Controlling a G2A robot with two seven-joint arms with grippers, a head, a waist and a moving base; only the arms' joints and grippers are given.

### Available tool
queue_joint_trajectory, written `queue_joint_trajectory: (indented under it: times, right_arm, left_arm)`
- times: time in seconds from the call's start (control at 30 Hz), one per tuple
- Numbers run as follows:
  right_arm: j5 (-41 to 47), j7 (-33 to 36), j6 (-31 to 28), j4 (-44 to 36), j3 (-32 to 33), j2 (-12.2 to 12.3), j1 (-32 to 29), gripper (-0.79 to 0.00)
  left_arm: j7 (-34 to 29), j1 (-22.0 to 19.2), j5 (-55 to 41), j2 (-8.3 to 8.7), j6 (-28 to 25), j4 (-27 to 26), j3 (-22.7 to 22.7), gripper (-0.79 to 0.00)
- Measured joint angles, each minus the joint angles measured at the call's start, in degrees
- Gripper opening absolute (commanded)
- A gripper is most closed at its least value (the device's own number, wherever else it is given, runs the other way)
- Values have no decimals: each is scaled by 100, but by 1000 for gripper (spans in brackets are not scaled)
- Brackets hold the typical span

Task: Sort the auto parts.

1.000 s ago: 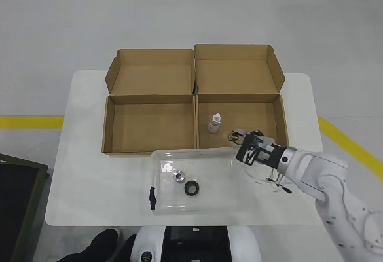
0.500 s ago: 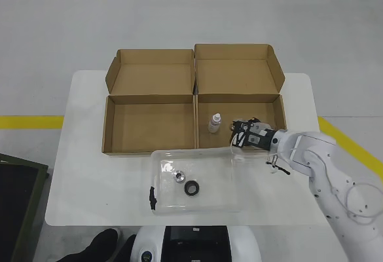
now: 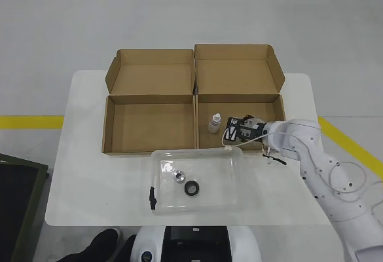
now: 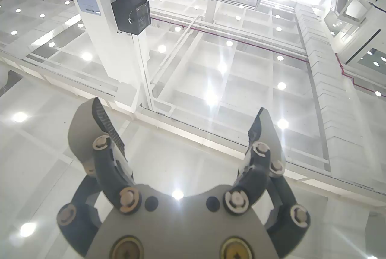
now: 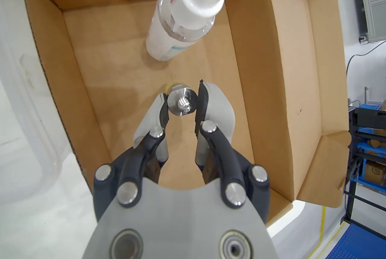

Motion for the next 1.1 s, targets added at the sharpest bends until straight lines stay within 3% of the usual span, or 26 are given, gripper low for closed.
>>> queue_joint_trajectory:
  times: [0.33, 0.5, 1.1]
  right_arm:
    - [-87, 56, -48, 343, -272, -79, 282, -785]
    - [-109, 46, -63, 440, -354, -103, 342, -539]
    - [193, 24, -94, 206, -121, -83, 302, -449]
  left_arm:
    - [0, 0, 0, 0, 0, 0, 0, 0]
    - [0, 0, 0, 0, 0, 0, 0, 0]
    - [0, 0, 0, 0, 0, 0, 0, 0]
